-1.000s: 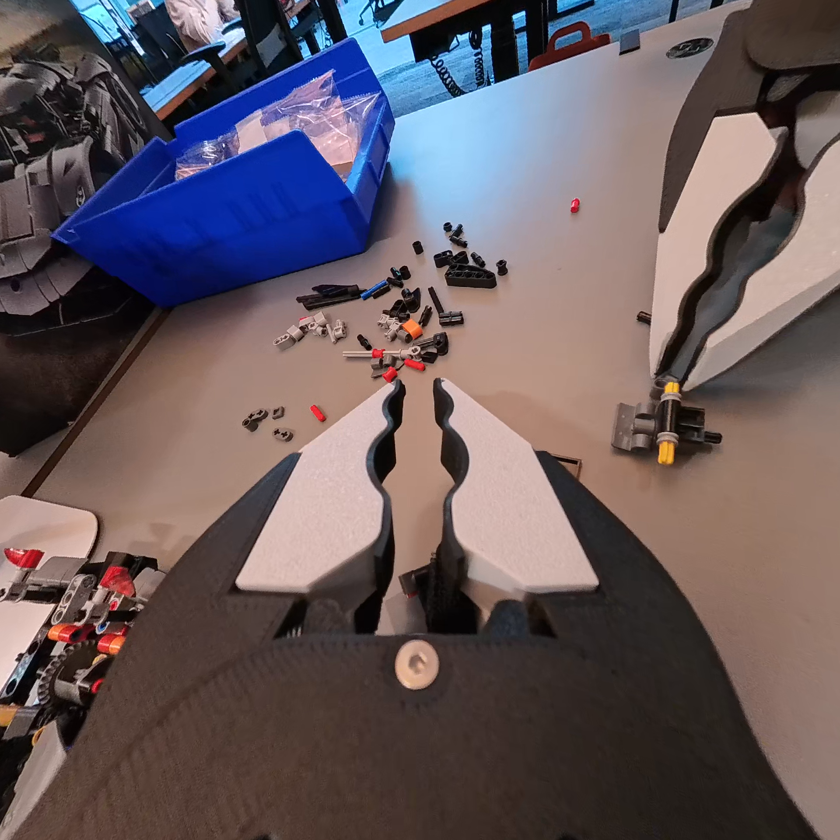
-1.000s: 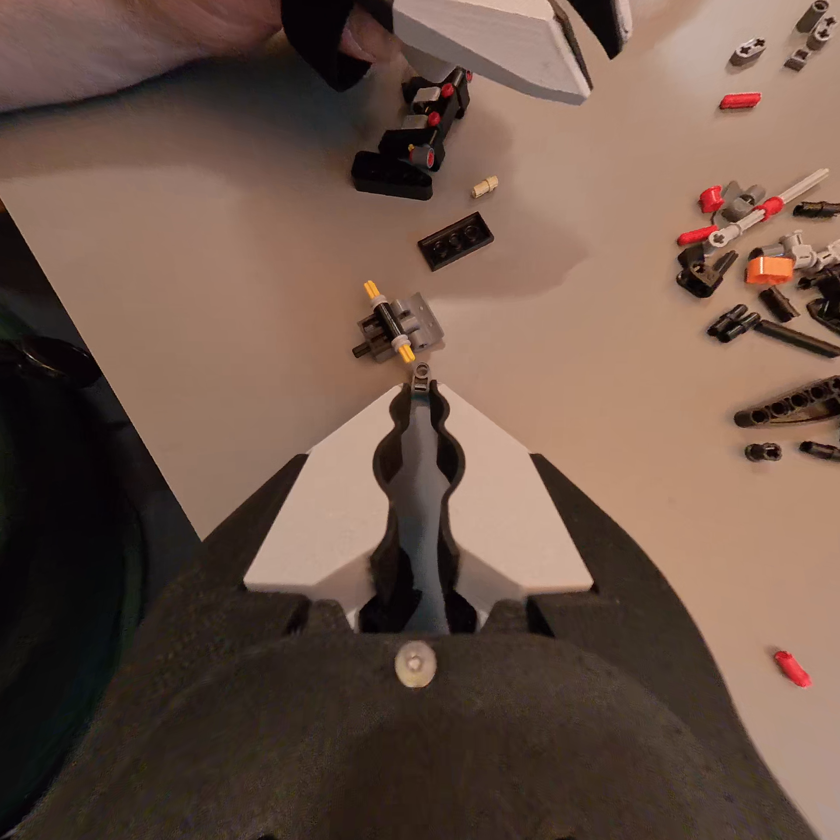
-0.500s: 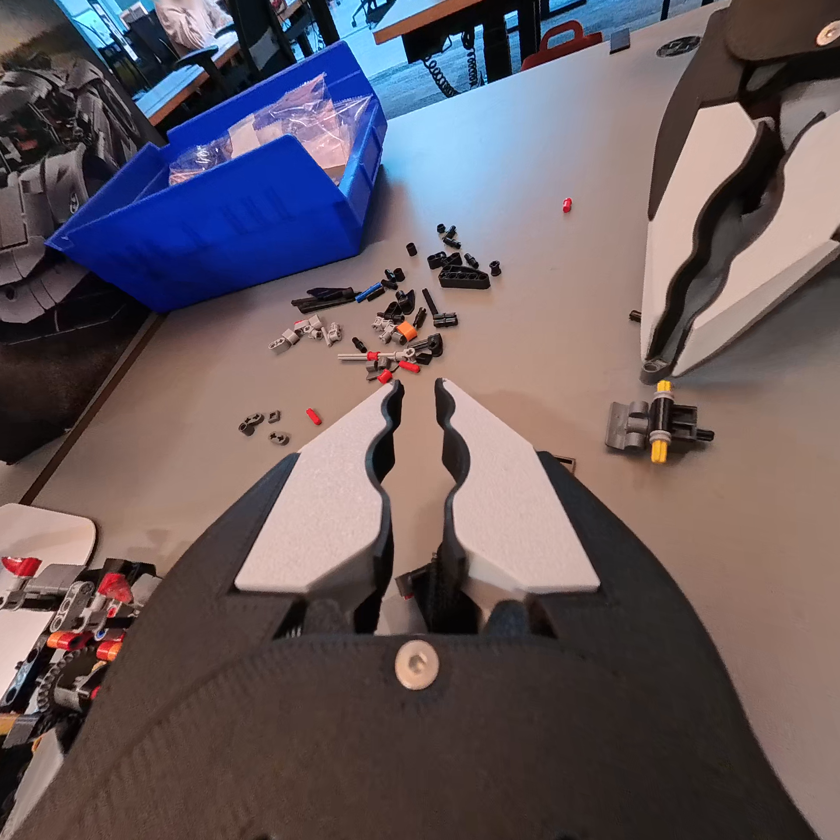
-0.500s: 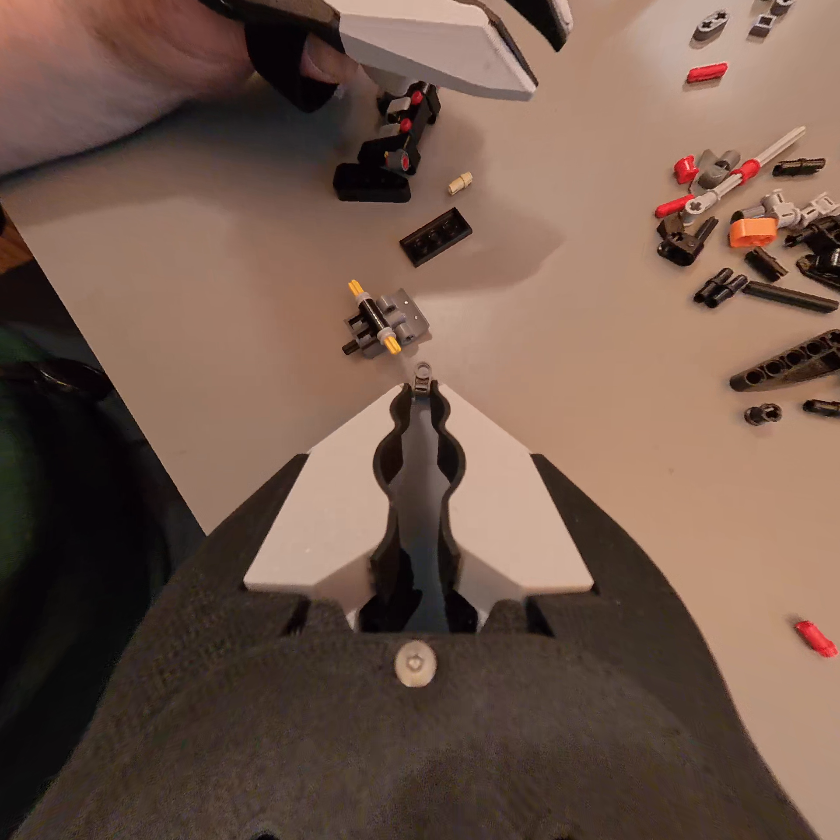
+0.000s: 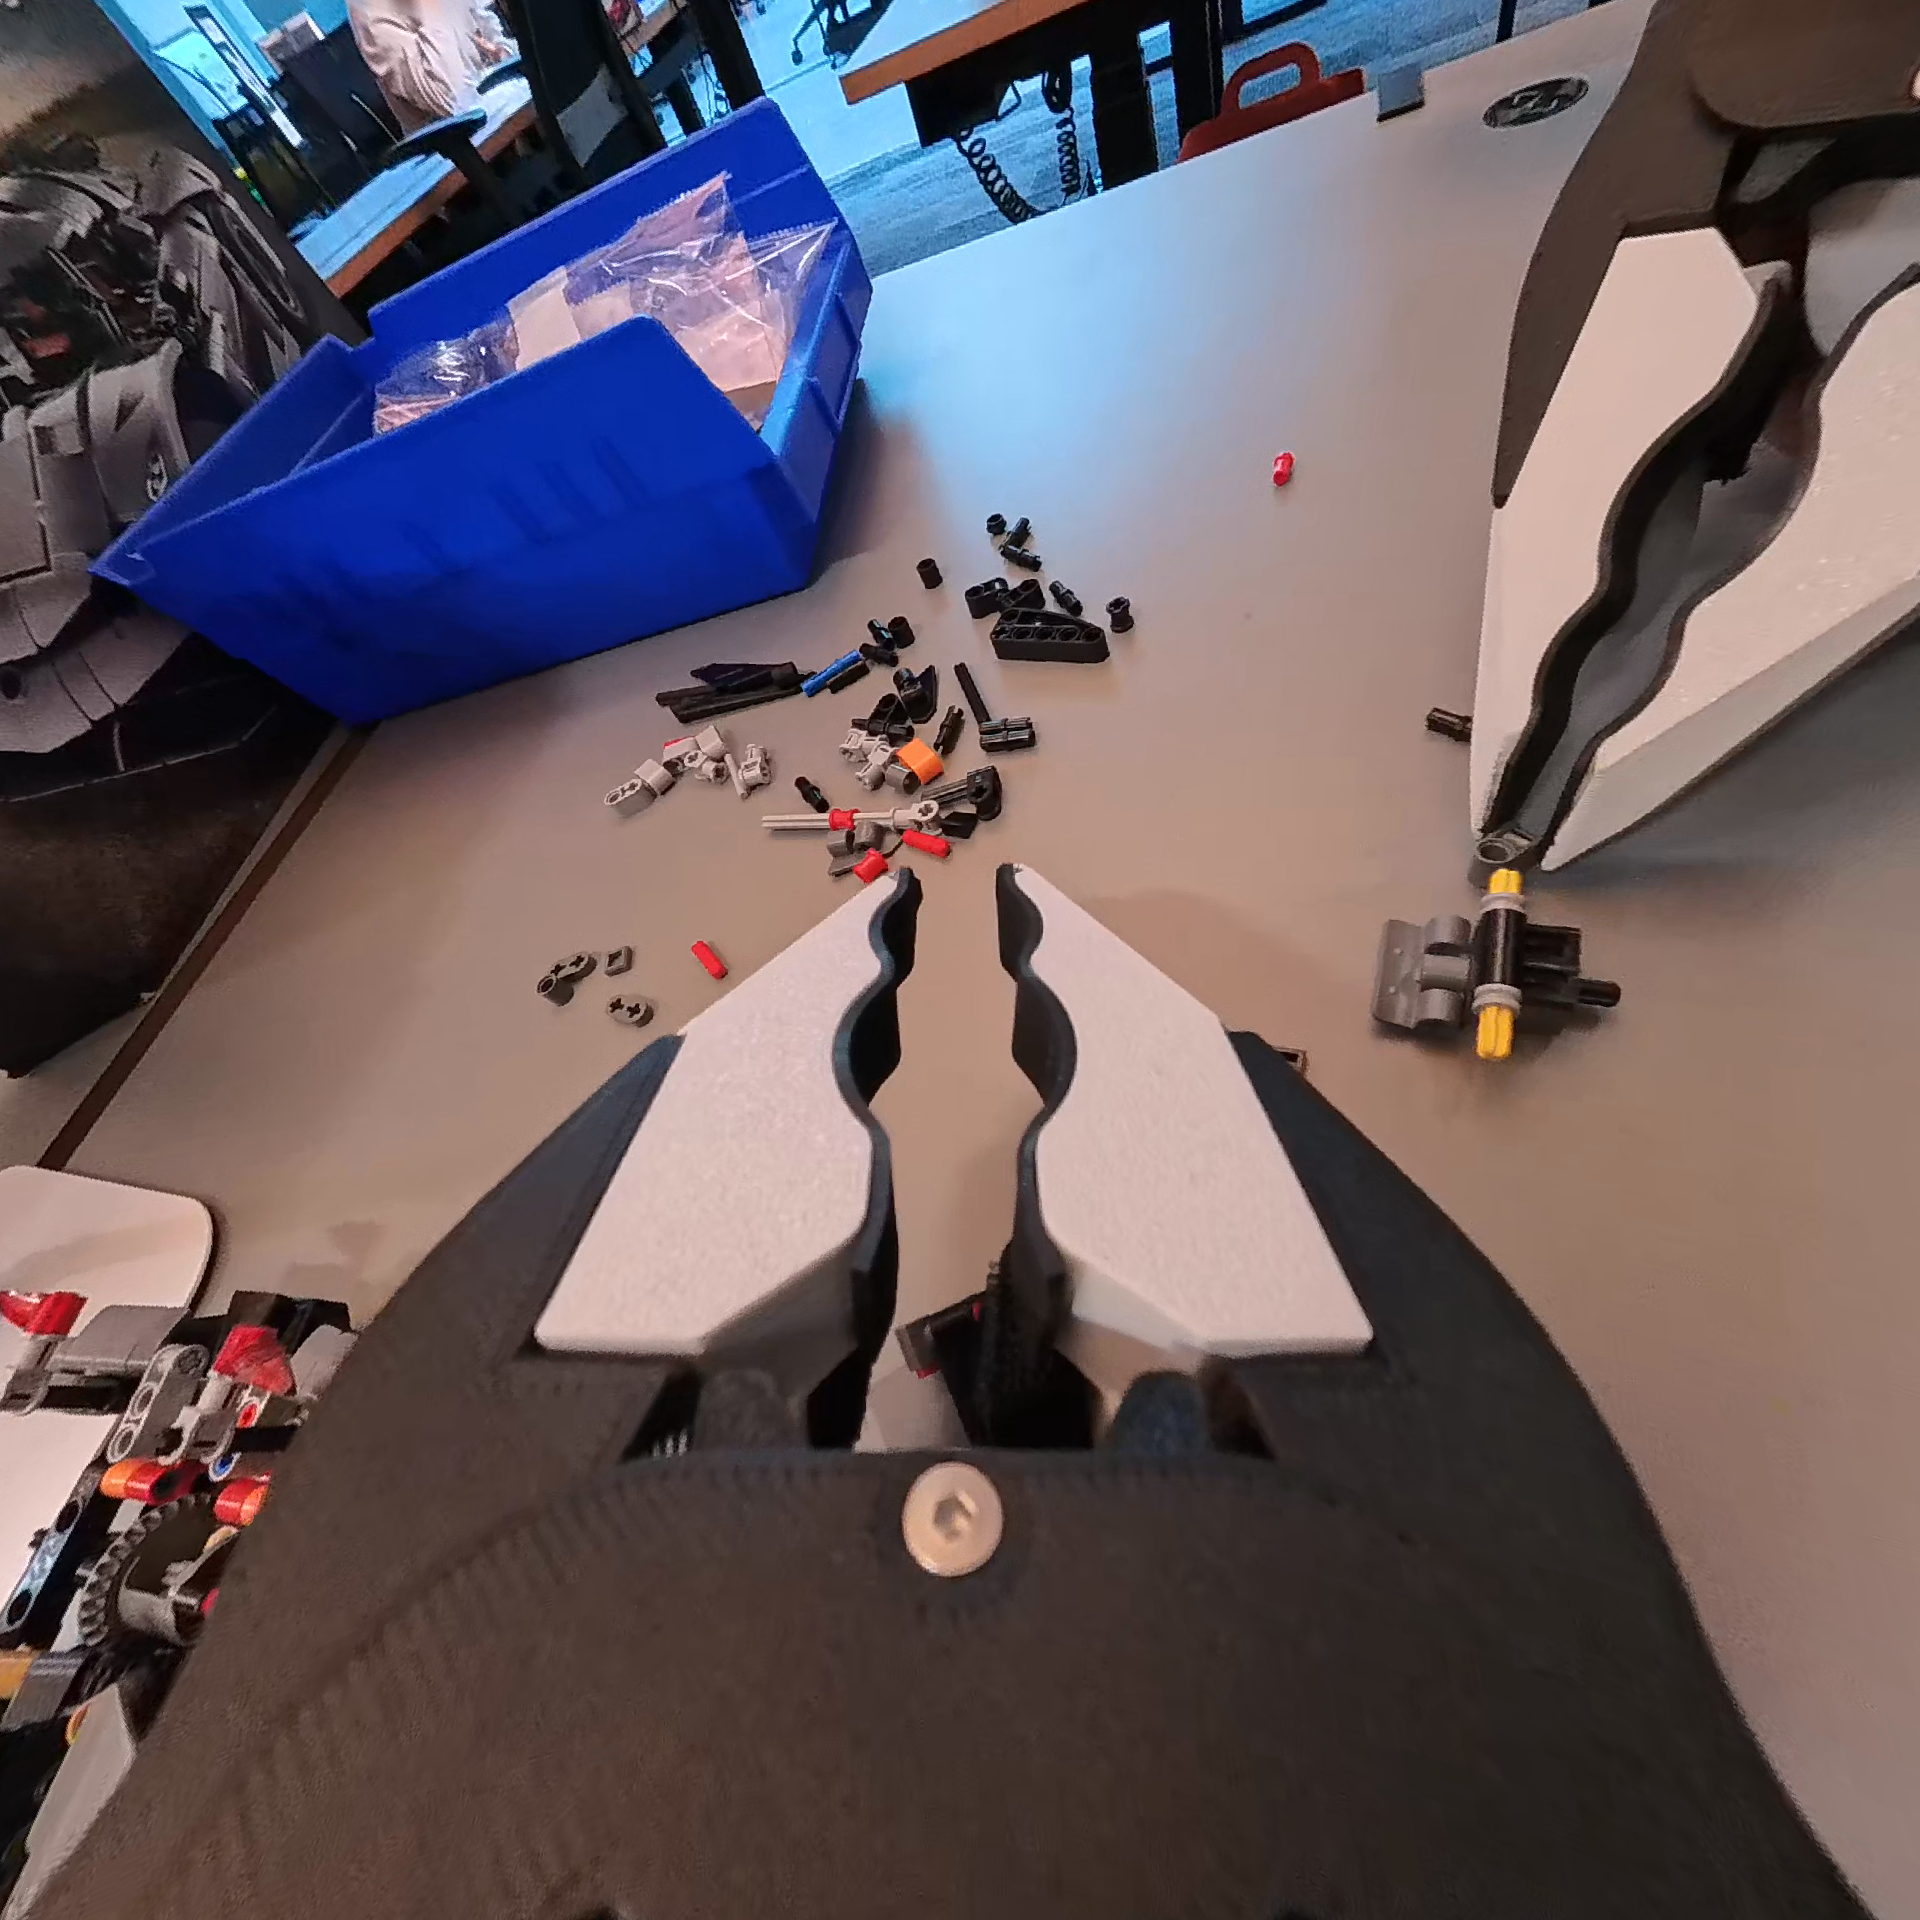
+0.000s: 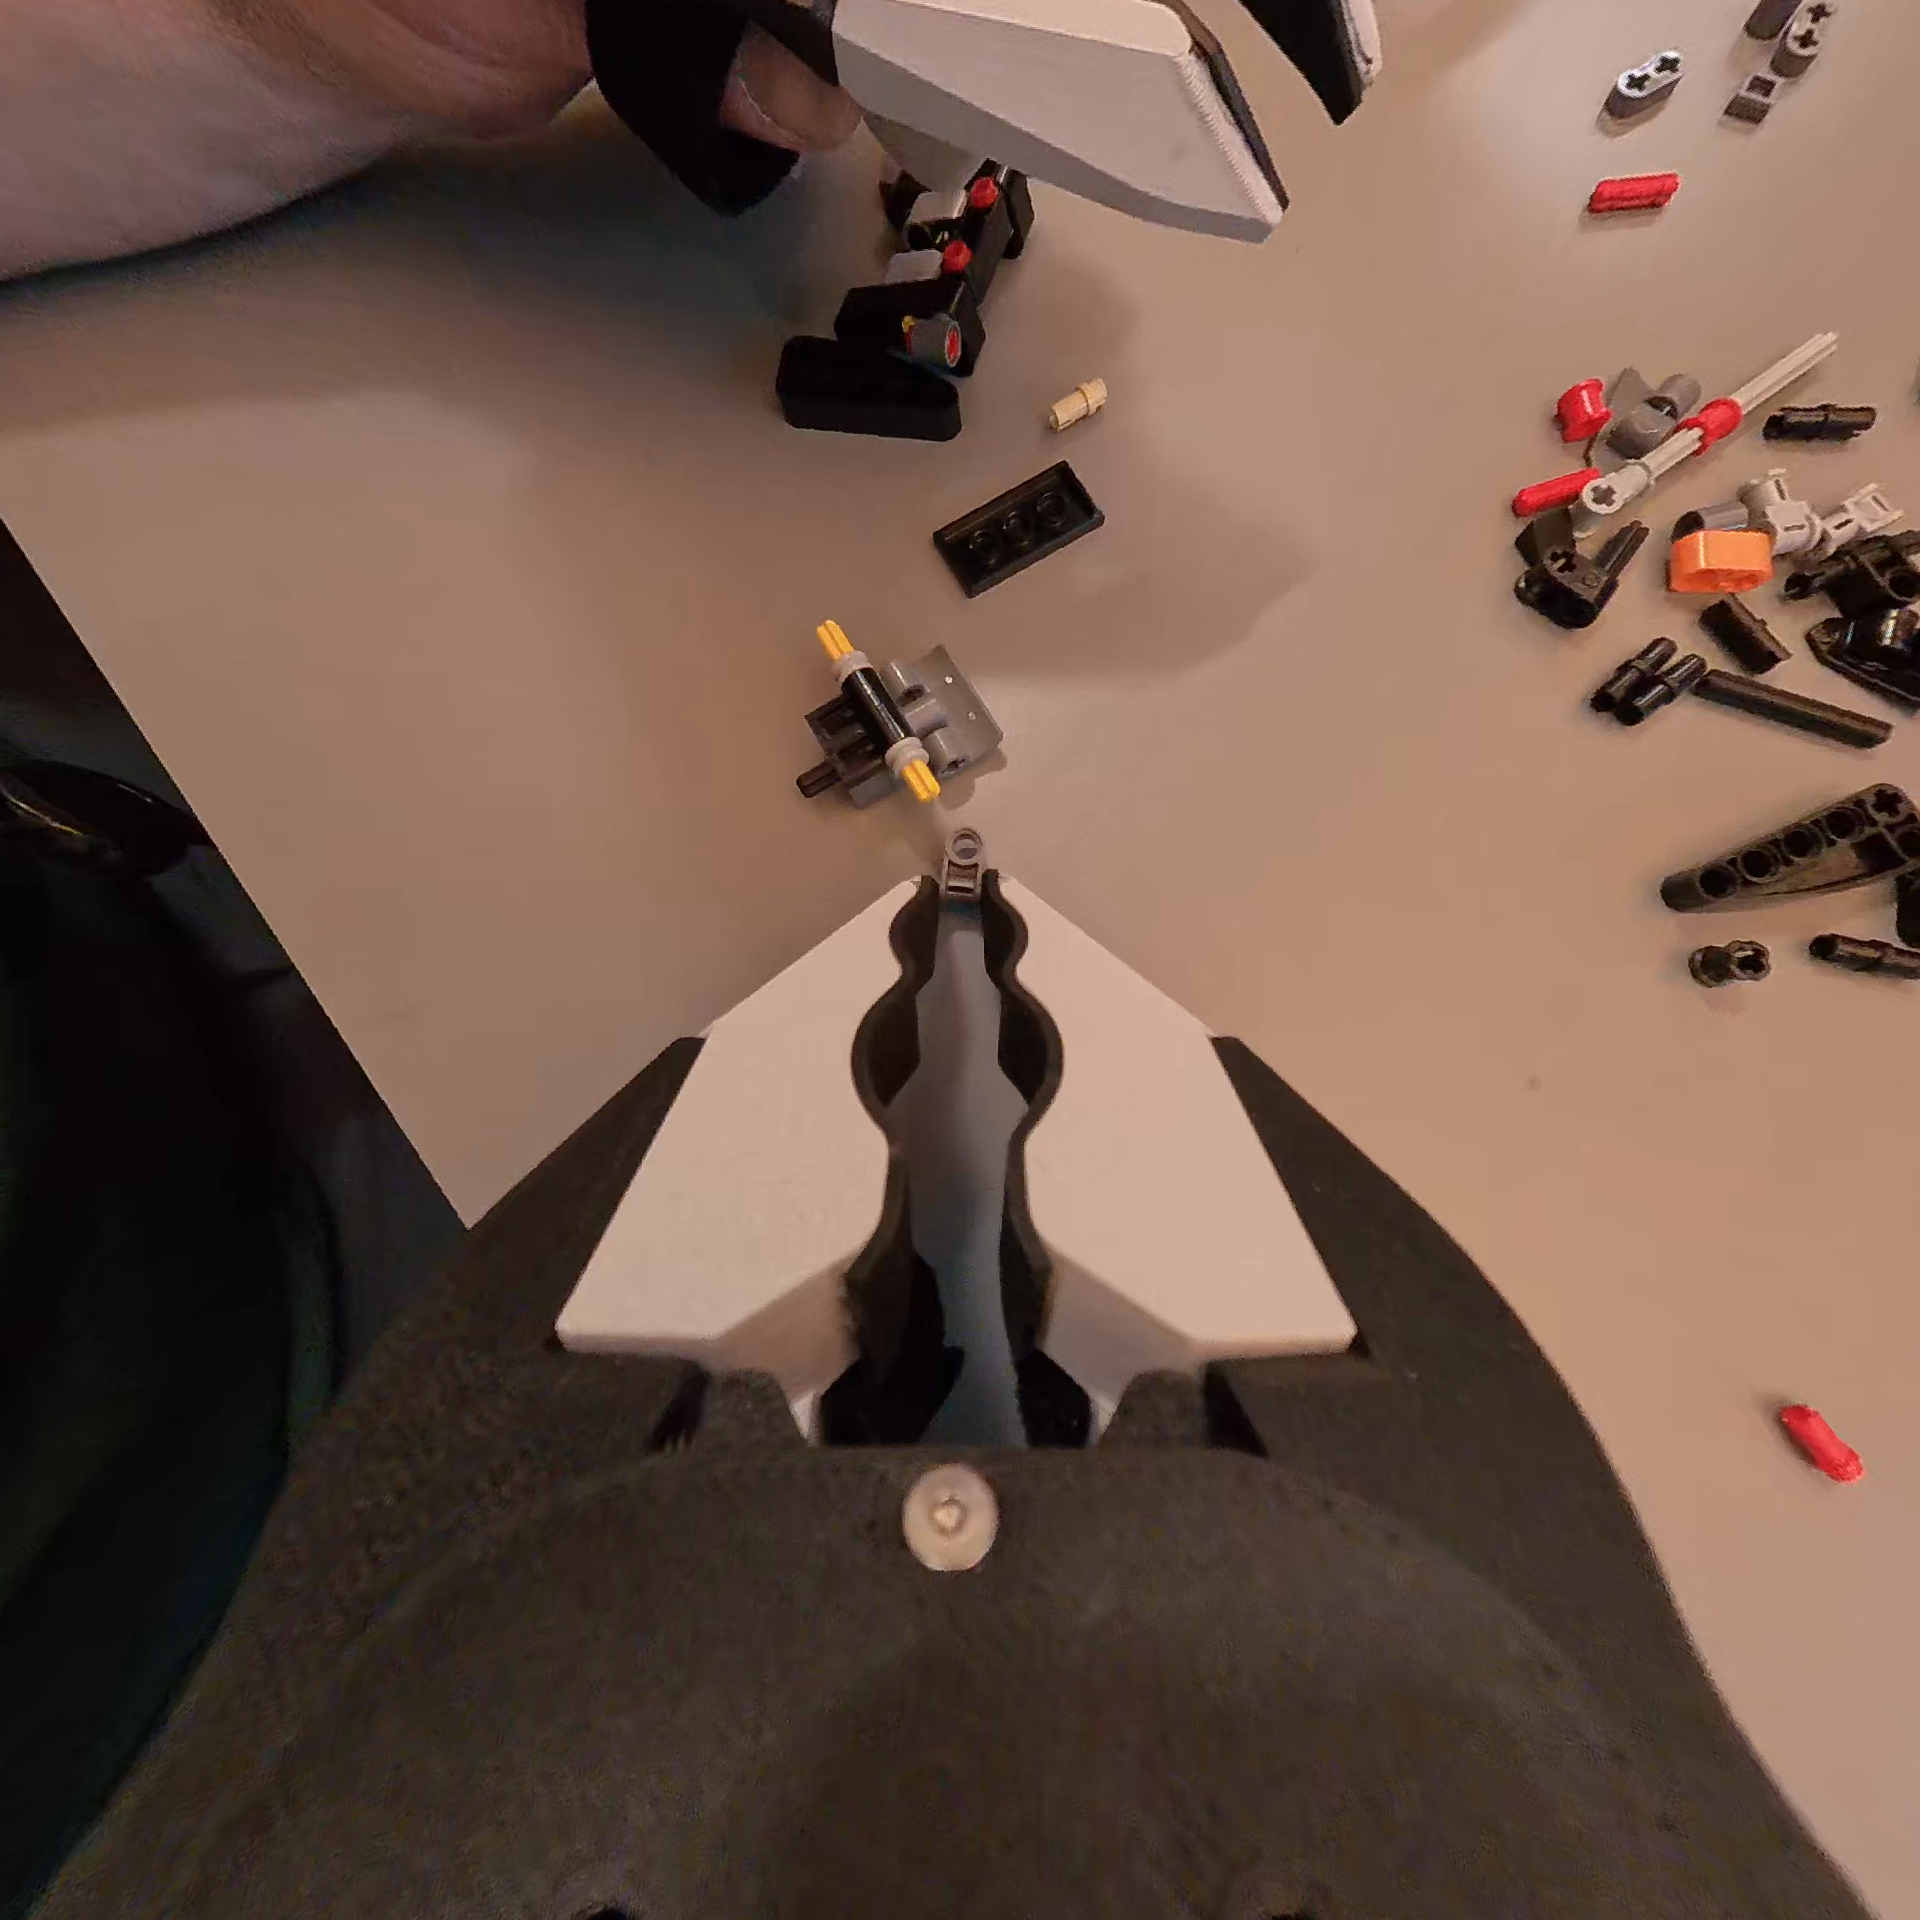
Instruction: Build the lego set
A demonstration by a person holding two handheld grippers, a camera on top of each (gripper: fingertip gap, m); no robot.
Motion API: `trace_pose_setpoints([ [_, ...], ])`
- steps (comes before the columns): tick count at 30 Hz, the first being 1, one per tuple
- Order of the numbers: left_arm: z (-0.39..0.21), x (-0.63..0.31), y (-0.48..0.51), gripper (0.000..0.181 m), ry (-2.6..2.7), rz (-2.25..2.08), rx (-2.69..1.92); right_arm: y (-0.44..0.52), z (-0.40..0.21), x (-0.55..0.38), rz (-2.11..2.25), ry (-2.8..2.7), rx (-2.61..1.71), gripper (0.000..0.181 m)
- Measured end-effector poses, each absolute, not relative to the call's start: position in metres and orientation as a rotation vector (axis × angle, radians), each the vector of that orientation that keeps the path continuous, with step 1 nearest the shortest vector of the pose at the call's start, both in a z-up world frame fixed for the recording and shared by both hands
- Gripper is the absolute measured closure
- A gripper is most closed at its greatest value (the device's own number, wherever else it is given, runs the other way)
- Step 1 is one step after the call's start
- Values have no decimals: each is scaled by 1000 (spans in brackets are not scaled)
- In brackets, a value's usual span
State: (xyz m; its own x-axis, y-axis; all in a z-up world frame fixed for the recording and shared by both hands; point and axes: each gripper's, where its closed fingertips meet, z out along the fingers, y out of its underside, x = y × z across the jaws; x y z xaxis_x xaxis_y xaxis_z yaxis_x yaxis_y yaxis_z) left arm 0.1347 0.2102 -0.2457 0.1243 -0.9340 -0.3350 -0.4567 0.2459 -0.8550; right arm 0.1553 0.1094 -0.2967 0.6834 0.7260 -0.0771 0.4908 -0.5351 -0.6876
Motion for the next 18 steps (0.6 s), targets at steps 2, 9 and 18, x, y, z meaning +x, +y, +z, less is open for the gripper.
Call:
trace_pose_setpoints([
  [2,-246,135,211,168,1491,-589,-1373,111,-296,155,479,-926,-2238,175],
  [9,-245,133,215,168,1471,-590,-1384,113,-297,156,488,-934,-2238,175],
  [18,-246,132,216,168,1474,-581,-1385,100,-298,157,479,-1185,-2189,175],
])
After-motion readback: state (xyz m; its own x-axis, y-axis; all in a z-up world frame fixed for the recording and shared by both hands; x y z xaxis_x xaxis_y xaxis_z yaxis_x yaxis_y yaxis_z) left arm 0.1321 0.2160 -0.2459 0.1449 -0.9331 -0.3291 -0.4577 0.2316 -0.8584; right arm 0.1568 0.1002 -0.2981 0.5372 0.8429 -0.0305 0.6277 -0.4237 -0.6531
